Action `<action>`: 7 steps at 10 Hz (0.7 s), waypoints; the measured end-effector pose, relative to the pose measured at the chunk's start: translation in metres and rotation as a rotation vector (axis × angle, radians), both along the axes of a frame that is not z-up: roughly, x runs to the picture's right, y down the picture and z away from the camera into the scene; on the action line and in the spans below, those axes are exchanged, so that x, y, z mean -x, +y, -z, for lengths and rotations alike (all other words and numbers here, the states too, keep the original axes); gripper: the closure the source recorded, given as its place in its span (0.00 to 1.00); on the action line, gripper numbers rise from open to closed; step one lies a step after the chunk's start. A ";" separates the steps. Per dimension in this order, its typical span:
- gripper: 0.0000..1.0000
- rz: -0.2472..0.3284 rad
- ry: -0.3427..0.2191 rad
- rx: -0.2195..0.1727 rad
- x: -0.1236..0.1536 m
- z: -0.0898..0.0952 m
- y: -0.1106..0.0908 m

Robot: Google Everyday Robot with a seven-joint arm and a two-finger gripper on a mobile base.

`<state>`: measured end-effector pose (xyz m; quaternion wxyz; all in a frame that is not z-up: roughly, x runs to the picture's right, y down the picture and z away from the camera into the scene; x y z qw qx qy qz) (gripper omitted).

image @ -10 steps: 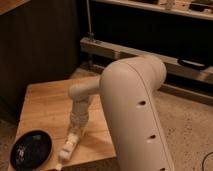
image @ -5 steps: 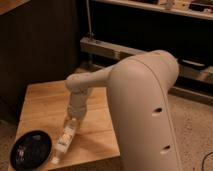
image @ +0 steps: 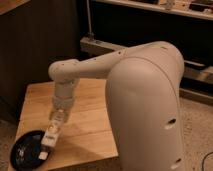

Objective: Place the bottle in the ceramic bowl

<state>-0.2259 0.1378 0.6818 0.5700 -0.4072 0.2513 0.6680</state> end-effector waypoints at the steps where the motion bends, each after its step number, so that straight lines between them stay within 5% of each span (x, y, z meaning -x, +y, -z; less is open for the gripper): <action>1: 1.00 -0.007 -0.022 -0.029 0.007 0.003 0.006; 4: 1.00 -0.053 -0.078 -0.104 0.029 0.000 0.018; 7: 1.00 -0.111 -0.071 -0.118 0.047 -0.014 0.018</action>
